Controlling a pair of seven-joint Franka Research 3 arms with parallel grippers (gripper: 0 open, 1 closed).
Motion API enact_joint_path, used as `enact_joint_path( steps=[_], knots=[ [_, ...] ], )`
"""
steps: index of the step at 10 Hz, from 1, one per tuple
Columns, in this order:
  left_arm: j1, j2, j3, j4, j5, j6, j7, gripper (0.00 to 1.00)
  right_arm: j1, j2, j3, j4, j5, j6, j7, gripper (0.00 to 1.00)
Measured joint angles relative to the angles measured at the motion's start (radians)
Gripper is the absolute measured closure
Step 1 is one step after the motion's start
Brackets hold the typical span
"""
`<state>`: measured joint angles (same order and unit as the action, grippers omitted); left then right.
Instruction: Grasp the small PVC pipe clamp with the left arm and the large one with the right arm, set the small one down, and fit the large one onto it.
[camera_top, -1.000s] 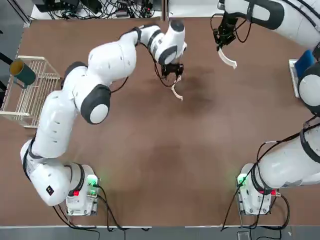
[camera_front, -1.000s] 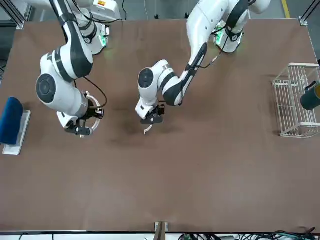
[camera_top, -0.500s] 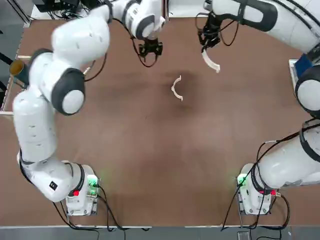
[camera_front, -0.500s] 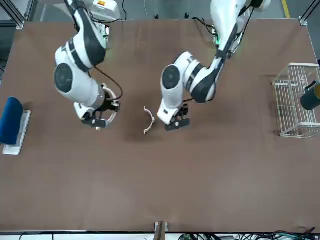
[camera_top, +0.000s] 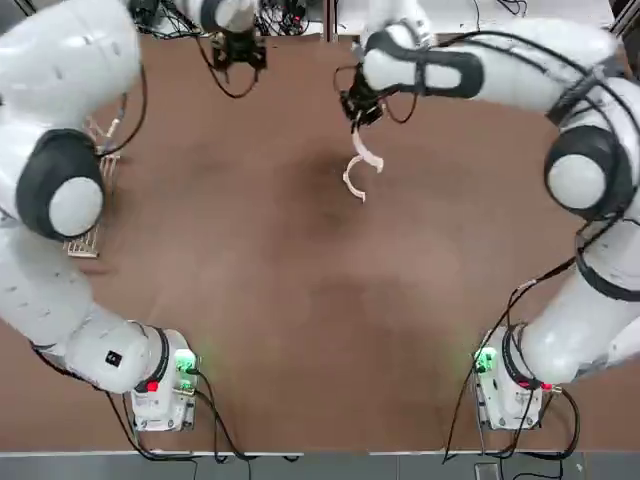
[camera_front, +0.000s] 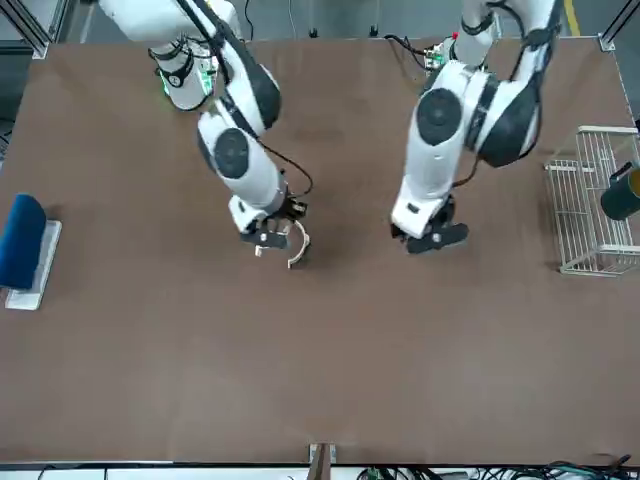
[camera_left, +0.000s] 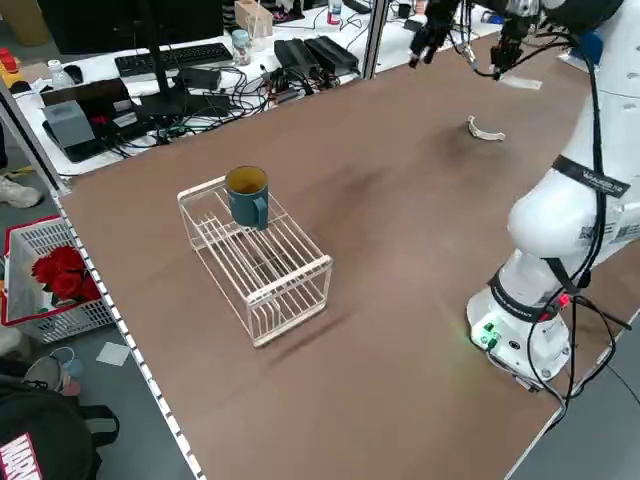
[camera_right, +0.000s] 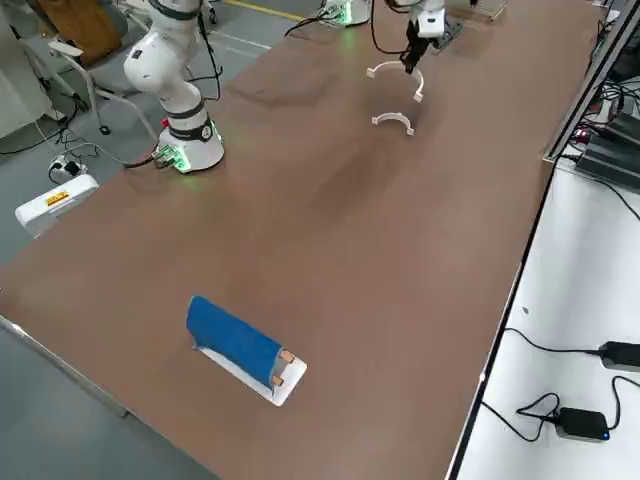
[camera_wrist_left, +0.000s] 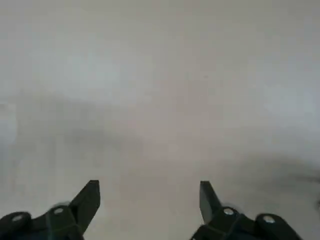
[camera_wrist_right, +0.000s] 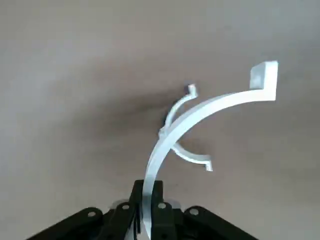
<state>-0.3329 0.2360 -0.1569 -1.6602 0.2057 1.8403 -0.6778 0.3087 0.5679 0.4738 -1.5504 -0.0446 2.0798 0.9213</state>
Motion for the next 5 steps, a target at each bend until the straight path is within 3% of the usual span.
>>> enact_joint_path(
  steps=[2,5],
  knots=[
    [0.132,-0.061,0.0,-0.019,-0.063,-0.029,0.171,0.07,0.08,0.122,-0.001,0.109,-0.097,0.0,0.044,0.9],
    [0.248,-0.131,0.002,-0.031,-0.118,-0.038,0.338,0.01,0.101,0.209,-0.003,0.134,-0.158,0.028,0.049,0.9]
  ],
)
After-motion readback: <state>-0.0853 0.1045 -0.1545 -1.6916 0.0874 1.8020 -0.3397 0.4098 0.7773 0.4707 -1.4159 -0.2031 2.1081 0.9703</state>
